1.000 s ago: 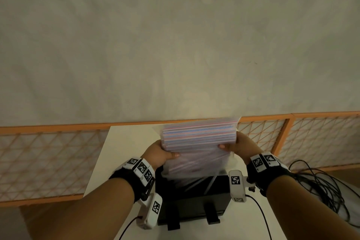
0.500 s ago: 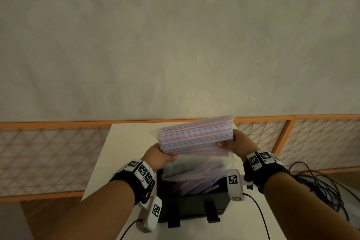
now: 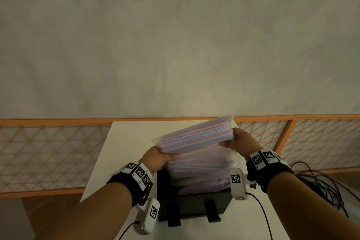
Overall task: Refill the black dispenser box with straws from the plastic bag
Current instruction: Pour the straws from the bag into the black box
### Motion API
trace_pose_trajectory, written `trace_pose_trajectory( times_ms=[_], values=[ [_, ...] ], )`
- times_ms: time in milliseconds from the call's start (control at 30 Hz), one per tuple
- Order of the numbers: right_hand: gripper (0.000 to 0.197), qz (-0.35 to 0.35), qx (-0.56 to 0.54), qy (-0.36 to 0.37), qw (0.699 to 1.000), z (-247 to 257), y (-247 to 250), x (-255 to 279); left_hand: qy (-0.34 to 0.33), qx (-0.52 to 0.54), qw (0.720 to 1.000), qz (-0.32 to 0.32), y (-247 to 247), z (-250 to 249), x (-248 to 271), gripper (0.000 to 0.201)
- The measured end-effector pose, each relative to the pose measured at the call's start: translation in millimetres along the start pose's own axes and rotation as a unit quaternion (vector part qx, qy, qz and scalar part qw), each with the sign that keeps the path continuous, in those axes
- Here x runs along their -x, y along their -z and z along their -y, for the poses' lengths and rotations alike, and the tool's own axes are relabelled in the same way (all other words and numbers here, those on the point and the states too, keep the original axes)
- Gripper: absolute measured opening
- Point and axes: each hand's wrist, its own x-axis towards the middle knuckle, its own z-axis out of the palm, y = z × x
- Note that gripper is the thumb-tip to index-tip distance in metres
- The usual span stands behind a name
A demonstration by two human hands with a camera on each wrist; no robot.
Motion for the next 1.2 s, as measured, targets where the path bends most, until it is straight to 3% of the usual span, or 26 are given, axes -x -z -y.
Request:
trace_pose_trajectory(
  times_ms=[67, 267, 367, 467, 600, 767, 967, 1200],
  values=[
    [0.059, 0.005, 0.002, 0.004, 1.000, -1, -1, -2, 0.003, -0.005, 1.000, -0.016, 0, 1, 0, 0.039],
    [0.044, 0.006, -0.023, 0.018, 1.000, 6, -5, 4, 0.011, -0.003, 1.000, -0.023, -5, -1, 1, 0.028],
    [0.061, 0.020, -0.074, 0.025, 0.997, 11, -6, 8, 0.003, -0.026, 0.999, -0.032, -5, -1, 2, 0.033],
    [0.081, 0.029, -0.124, 0.035, 0.991, 18, -7, 11, -0.007, -0.031, 0.999, 0.001, -3, -2, 1, 0.050],
    [0.064, 0.012, -0.118, 0.028, 0.993, 20, -8, 9, -0.014, 0.011, 1.000, 0.014, -5, -9, 7, 0.044],
    [0.075, 0.002, -0.102, 0.028, 0.994, 9, -10, 2, -0.015, -0.009, 1.000, -0.017, -6, -9, 7, 0.027],
    [0.046, -0.014, -0.087, 0.044, 0.995, 18, -10, 10, -0.027, -0.035, 0.998, -0.035, -6, -10, 6, 0.027],
    [0.053, -0.041, -0.058, 0.042, 0.997, 21, -7, 7, -0.036, -0.046, 0.998, -0.034, -6, -23, 5, 0.030]
  ],
)
